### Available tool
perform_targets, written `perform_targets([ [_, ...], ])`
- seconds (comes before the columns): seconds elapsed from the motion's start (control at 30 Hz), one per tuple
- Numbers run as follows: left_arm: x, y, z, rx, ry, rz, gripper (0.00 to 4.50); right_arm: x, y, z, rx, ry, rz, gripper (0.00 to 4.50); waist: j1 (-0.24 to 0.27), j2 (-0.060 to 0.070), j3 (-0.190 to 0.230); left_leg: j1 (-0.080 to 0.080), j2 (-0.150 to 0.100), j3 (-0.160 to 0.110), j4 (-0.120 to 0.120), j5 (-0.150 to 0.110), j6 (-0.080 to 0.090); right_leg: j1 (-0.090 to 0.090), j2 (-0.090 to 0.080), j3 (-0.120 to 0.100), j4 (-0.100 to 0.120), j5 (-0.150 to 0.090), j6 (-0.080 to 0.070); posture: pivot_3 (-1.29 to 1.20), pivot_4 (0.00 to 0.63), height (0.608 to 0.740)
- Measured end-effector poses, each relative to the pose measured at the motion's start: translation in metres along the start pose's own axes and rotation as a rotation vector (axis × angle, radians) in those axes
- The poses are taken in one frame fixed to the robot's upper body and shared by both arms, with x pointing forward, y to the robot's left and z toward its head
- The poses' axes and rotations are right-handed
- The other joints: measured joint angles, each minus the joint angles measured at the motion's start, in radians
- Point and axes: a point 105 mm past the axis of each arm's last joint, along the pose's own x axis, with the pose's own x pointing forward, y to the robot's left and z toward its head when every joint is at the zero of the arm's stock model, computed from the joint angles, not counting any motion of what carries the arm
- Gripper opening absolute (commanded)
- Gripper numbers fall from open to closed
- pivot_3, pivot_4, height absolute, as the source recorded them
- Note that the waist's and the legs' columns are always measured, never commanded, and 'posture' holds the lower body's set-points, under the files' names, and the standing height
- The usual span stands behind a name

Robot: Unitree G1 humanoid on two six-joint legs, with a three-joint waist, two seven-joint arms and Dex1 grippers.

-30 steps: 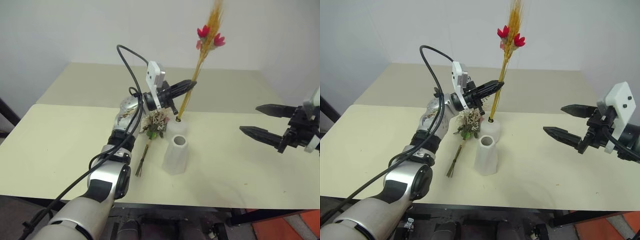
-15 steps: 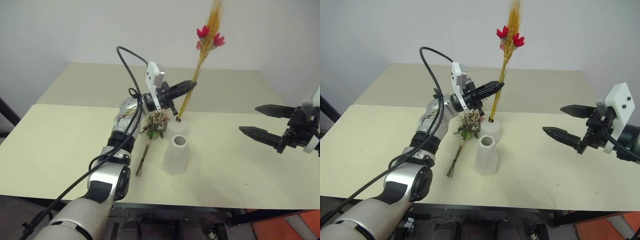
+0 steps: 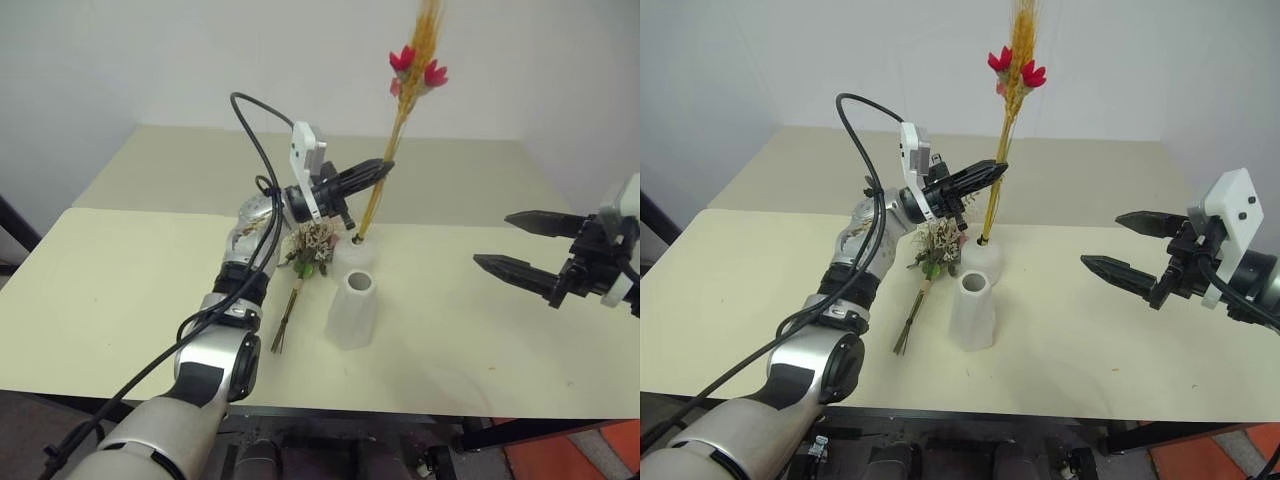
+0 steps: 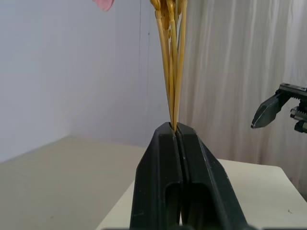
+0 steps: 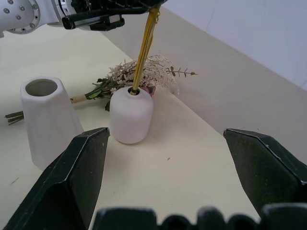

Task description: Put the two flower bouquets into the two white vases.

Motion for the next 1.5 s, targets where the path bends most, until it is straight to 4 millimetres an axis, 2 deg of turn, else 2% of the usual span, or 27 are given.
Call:
perform_targets([
  [0.53,-0.003,0.005,-0.015,-0.001,0.049,0.043,0.03,0.000,0.000,0.000,-0.002,0.000,-0.002,4.50,0.000,0.000,0.000,0.000,0.000,0.000,0.000,0.000,0.000,0.000,0.000,0.000,0.000,0.000,0.000,0.00,0.150,0.740],
  [0.67,-0.004,0.007,-0.021,-0.002,0.070,0.056,0.96,0.000,0.000,0.000,-0.002,0.000,-0.002,4.50,0.000,0.000,0.000,0.000,0.000,0.000,0.000,0.000,0.000,0.000,0.000,0.000,0.000,0.000,0.000,0.00,0.150,0.740],
  [0.83,-0.012,0.011,-0.024,-0.019,0.124,0.065,2.59,0.000,0.000,0.000,-0.003,0.000,-0.001,4.50,-0.002,0.000,0.000,0.000,0.000,0.000,0.000,0.000,0.000,0.000,0.000,0.000,0.000,0.000,0.000,0.00,0.150,0.740],
  [0.93,-0.027,0.015,-0.017,0.000,0.152,0.075,3.57,0.001,0.000,0.000,-0.002,0.002,0.004,4.50,-0.006,0.000,0.000,0.000,0.000,0.000,0.000,0.000,0.000,0.000,0.000,0.000,0.000,0.000,0.000,0.00,0.150,0.740],
  [1.03,-0.055,0.017,-0.013,0.013,0.204,0.091,4.48,0.002,0.001,-0.001,-0.001,0.005,0.012,4.50,-0.014,0.000,0.000,0.000,0.001,0.000,0.000,0.000,0.000,0.000,0.000,0.000,0.001,0.000,0.000,0.00,0.150,0.740],
  [1.13,-0.084,0.019,-0.009,0.019,0.272,0.141,4.48,0.002,0.004,-0.002,0.002,0.009,0.033,4.50,-0.019,0.000,0.000,0.000,0.001,0.000,0.000,0.000,0.000,0.000,0.000,0.000,0.001,0.000,0.000,0.00,0.150,0.740],
  [1.23,-0.115,0.020,-0.001,0.022,0.425,0.239,4.48,0.002,0.006,-0.001,-0.004,0.019,0.063,4.50,-0.023,0.000,0.000,0.000,0.001,0.000,0.000,0.000,0.000,0.000,0.000,0.000,0.001,0.000,0.000,0.00,0.150,0.740],
  [1.33,-0.137,0.015,0.001,0.014,0.611,0.298,4.48,0.002,0.005,-0.001,-0.004,0.021,0.083,4.50,-0.024,0.000,0.000,0.001,0.001,0.000,0.000,0.000,0.000,0.000,0.000,0.000,0.001,0.000,0.000,0.00,0.150,0.740],
  [1.4,-0.148,0.009,-0.004,-0.036,0.743,0.325,4.48,0.001,0.003,0.000,-0.016,0.026,0.091,4.50,-0.020,0.000,0.000,0.001,0.001,0.000,0.000,0.000,0.000,0.000,0.000,-0.001,0.001,0.000,0.000,0.00,0.150,0.740],
  [1.5,-0.157,-0.001,-0.024,-0.155,0.949,0.347,4.48,0.001,0.001,0.003,-0.033,0.030,0.114,4.50,-0.017,0.000,0.000,0.001,0.000,0.000,0.000,0.000,0.000,0.000,0.000,-0.001,0.000,0.000,0.000,0.00,0.150,0.740],
])
